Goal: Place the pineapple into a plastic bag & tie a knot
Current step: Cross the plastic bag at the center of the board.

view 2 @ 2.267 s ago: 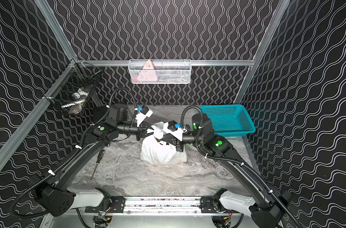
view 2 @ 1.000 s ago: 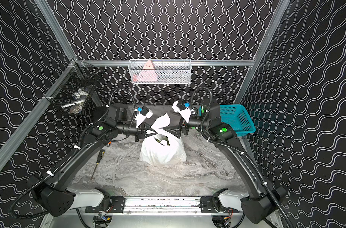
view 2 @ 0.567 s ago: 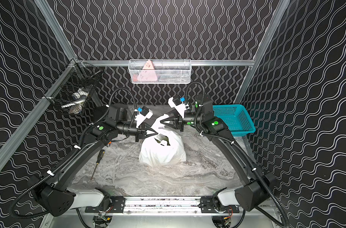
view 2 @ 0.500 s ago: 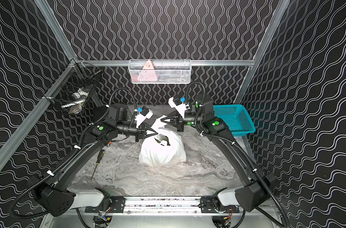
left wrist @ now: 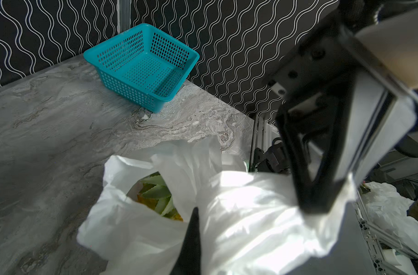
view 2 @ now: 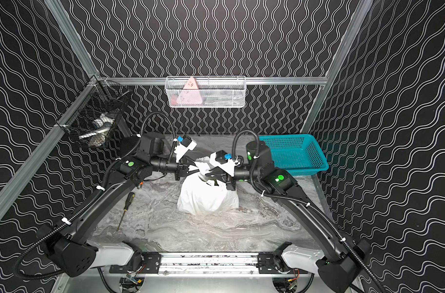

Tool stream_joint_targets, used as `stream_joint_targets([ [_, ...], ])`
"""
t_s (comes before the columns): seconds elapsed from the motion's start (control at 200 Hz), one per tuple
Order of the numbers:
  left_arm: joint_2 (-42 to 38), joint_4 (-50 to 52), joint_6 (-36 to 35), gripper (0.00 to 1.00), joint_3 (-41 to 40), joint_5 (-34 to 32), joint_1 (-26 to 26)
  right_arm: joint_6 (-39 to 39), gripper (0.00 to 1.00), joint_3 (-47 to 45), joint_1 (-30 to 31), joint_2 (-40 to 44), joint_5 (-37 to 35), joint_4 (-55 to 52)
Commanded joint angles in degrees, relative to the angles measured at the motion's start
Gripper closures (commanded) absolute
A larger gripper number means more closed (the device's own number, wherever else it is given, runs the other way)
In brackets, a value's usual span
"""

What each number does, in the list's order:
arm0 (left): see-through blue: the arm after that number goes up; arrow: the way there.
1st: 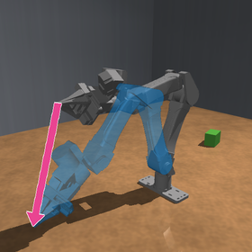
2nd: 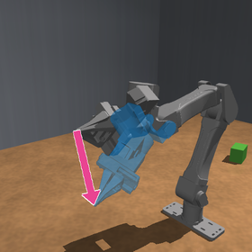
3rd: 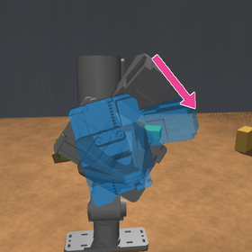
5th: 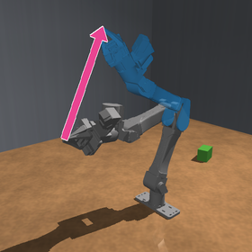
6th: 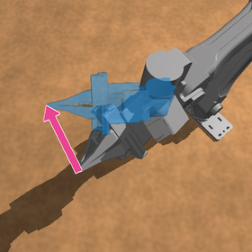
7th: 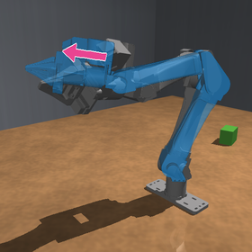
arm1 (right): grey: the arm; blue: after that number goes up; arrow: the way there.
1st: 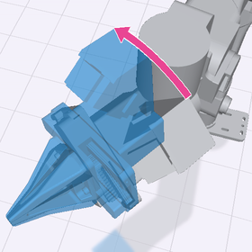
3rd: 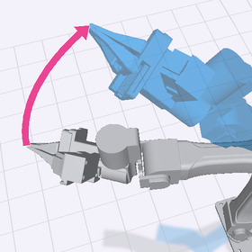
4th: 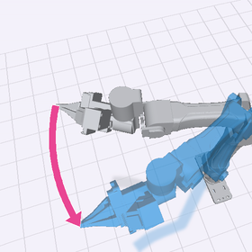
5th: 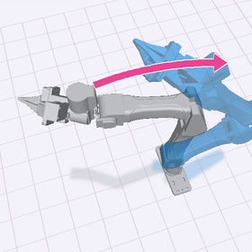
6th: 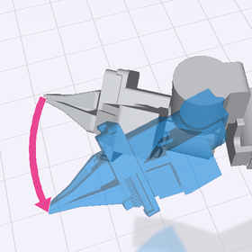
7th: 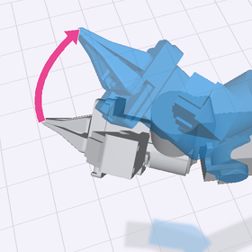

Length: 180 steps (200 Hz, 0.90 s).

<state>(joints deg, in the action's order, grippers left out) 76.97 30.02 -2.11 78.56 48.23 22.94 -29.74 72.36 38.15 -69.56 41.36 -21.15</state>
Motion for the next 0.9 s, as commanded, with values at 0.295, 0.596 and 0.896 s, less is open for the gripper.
stream_joint_targets([
  [0.295, -1.98, 2.28, -0.68, 0.94, -0.52, 5.81, -0.1, -5.46, 1.0, -11.18, 2.98, 0.15, -20.16, 12.9],
  [0.596, -2.42, 3.69, -2.49, 0.79, -1.41, 7.72, -0.14, -5.17, 1.0, -10.38, 2.81, -0.14, -17.61, 10.93],
  [0.896, -1.39, 2.63, -1.02, 0.7, -1.12, 6.86, -0.05, -7.24, 1.0, -9.6, 2.98, 0.48, -13.99, 8.85],
])
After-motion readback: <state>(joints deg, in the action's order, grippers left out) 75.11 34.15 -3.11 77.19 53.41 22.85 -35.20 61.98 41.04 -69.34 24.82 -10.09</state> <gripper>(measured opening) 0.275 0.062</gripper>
